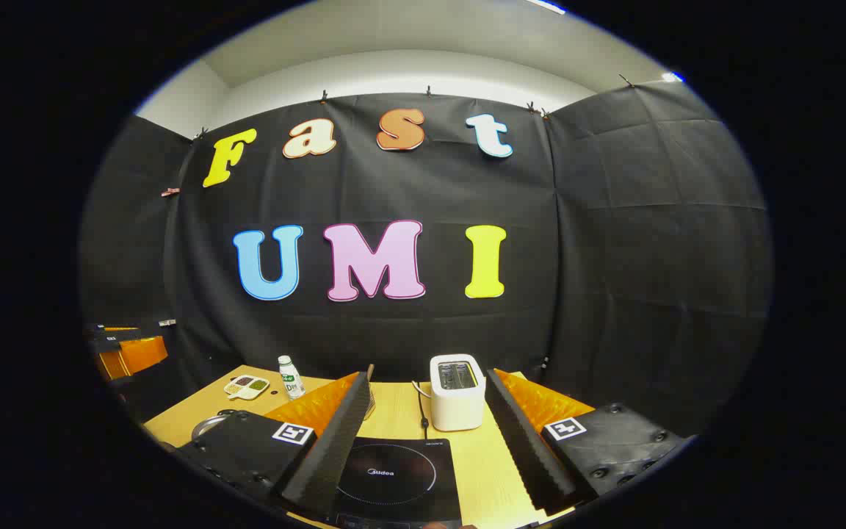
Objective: First push the handle of the pot to place it horizontally, then grasp the pot with both hands and set it on the induction cooktop.
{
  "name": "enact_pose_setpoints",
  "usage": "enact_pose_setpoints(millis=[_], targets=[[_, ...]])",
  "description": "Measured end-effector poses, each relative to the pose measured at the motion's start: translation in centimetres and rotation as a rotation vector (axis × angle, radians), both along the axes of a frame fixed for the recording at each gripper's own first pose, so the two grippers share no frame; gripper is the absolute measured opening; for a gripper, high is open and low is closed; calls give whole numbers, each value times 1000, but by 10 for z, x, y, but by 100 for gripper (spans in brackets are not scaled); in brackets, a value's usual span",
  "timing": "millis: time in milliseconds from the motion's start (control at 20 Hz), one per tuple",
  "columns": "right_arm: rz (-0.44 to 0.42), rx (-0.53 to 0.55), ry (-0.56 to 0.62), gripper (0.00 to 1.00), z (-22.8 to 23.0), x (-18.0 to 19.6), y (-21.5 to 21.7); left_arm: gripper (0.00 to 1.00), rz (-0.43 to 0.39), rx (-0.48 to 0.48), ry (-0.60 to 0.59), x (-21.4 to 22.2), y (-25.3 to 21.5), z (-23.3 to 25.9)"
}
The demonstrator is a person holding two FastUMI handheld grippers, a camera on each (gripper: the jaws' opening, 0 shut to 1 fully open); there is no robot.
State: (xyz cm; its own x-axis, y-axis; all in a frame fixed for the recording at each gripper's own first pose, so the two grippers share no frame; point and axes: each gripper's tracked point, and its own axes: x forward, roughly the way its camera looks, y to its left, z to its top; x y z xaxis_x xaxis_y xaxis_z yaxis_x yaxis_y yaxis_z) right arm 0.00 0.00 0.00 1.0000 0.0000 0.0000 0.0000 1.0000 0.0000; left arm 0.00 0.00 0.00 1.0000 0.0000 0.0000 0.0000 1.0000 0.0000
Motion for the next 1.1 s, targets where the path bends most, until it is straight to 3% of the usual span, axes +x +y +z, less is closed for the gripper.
enact_pose_setpoints(millis=[400, 1100], targets=[[-37, 13, 13, 98, -8, -5, 5, 96, -43, -6, 11, 5, -1, -11], [-43, 0, 7, 98, -2, 1, 12, 95, -25, -34, 31, 5, 26, -23]])
